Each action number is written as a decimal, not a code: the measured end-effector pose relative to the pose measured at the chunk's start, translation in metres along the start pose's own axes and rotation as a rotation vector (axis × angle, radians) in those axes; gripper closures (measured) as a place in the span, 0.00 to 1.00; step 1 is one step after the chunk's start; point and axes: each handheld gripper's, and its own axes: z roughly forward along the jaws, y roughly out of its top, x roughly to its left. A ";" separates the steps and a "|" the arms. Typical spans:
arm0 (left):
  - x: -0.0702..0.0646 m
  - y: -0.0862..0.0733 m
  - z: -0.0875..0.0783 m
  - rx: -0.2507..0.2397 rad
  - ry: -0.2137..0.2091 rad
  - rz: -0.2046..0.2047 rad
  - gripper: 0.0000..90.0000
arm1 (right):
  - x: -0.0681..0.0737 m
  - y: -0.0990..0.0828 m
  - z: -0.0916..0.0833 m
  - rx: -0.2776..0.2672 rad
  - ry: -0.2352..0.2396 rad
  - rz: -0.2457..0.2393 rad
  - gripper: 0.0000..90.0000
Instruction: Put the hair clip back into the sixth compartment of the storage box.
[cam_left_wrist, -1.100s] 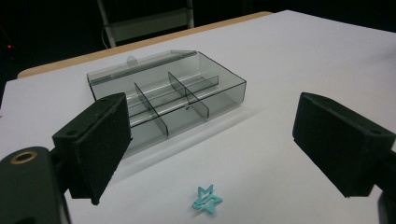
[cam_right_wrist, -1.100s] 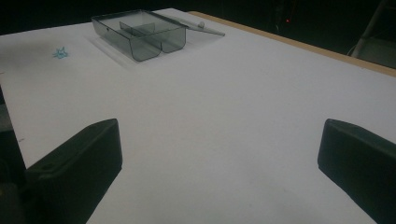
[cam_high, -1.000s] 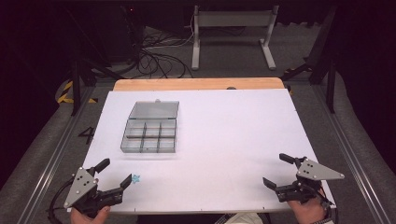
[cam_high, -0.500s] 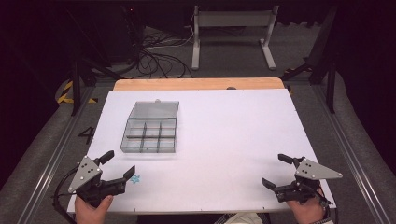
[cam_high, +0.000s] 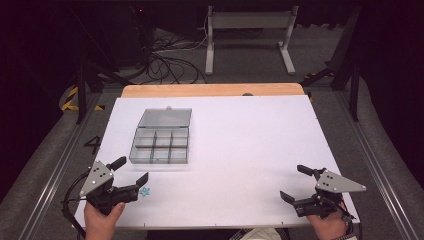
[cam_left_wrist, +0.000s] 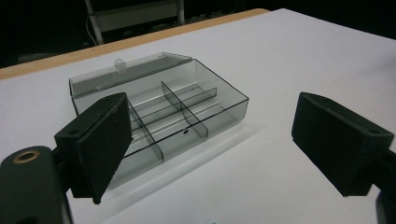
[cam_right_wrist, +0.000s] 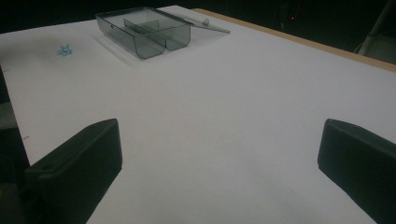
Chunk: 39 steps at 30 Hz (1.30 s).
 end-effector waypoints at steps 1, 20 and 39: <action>0.000 0.001 0.001 0.001 0.003 0.001 0.15 | 0.000 0.000 0.000 0.000 0.000 0.000 0.00; 0.002 0.012 0.024 0.049 -0.006 0.008 0.14 | 0.000 0.000 0.000 0.002 0.004 -0.005 0.00; 0.009 0.012 0.036 0.305 -0.053 0.024 0.24 | 0.000 0.000 0.000 0.002 0.014 -0.011 0.00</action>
